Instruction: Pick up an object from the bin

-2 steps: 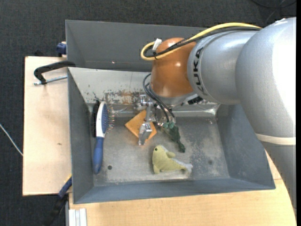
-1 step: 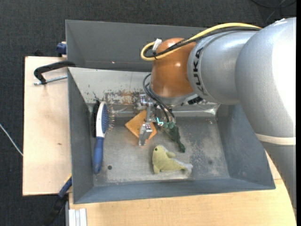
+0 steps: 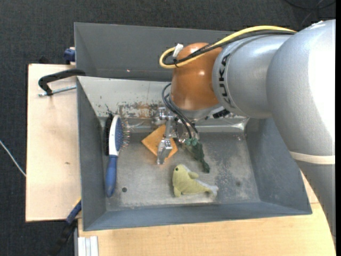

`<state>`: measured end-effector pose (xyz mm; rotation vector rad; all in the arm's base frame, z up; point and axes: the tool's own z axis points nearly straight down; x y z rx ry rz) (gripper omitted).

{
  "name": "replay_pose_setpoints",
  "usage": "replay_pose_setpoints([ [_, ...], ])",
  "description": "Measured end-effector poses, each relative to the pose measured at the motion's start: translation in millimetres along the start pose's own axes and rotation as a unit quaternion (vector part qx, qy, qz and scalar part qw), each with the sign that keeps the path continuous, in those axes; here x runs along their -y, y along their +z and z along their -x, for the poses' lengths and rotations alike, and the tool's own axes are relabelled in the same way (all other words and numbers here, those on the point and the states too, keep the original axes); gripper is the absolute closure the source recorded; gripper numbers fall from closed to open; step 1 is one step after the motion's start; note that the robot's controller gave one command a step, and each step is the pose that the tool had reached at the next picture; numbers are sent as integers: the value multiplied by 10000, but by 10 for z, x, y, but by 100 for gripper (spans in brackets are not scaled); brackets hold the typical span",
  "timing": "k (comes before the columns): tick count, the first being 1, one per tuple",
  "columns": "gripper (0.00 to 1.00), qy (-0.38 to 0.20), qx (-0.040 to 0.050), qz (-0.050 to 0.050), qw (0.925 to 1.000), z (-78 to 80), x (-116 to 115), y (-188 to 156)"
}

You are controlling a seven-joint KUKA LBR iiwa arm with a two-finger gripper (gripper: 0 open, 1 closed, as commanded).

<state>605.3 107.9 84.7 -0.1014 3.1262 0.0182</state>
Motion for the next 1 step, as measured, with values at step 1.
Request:
replay_pose_setpoints([
  [1,100,-897,127,-13,9959,-368,76,5],
])
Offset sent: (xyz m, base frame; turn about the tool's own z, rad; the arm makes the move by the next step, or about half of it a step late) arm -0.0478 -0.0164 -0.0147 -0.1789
